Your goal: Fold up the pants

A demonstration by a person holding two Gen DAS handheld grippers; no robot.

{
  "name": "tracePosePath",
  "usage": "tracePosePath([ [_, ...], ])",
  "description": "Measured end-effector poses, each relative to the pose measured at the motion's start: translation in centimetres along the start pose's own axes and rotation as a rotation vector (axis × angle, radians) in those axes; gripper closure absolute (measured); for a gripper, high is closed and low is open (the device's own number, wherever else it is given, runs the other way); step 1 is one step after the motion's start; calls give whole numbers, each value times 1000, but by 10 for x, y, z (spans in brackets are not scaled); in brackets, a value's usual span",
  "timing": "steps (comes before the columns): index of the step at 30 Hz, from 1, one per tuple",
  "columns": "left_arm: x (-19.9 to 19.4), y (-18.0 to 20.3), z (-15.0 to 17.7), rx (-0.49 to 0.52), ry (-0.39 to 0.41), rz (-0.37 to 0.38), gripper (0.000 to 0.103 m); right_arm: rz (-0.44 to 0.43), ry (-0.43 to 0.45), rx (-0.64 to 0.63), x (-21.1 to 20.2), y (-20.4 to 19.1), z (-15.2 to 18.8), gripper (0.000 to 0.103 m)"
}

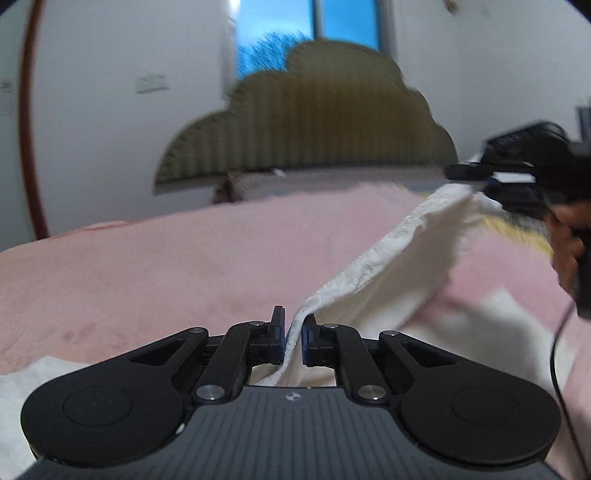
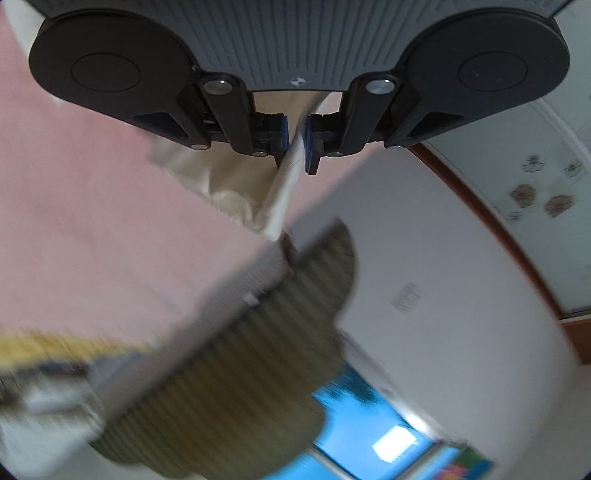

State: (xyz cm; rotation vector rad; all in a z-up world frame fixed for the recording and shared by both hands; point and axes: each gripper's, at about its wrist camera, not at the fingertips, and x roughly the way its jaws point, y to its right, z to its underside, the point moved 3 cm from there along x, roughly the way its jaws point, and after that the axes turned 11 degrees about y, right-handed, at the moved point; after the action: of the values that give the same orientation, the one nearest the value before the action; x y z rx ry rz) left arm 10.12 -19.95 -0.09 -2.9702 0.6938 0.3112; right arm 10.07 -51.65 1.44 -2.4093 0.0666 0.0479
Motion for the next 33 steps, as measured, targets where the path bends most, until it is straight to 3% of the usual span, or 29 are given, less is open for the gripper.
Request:
tracePosePath([
  [2, -8, 5, -4, 29, 21, 37, 90, -23, 48, -52, -17, -9, -4, 94],
  [7, -28, 48, 37, 224, -73, 246, 90, 232, -77, -5, -61, 55, 33, 94],
  [12, -54, 79, 79, 403, -84, 357, 91, 335, -98, 110, -118, 96, 60, 94],
  [17, -57, 71, 88, 412, -102, 383, 93, 341, -108, 126, -152, 99, 68, 94],
  [28, -62, 61, 99, 471, -93, 414, 97, 368, -147, 112, -139, 109, 75, 94],
  [31, -66, 55, 98, 447, -75, 423, 97, 377, -138, 112, -143, 107, 65, 91],
  [33, -68, 51, 96, 428, -60, 431, 98, 405, -116, 54, -147, 100, 58, 83],
])
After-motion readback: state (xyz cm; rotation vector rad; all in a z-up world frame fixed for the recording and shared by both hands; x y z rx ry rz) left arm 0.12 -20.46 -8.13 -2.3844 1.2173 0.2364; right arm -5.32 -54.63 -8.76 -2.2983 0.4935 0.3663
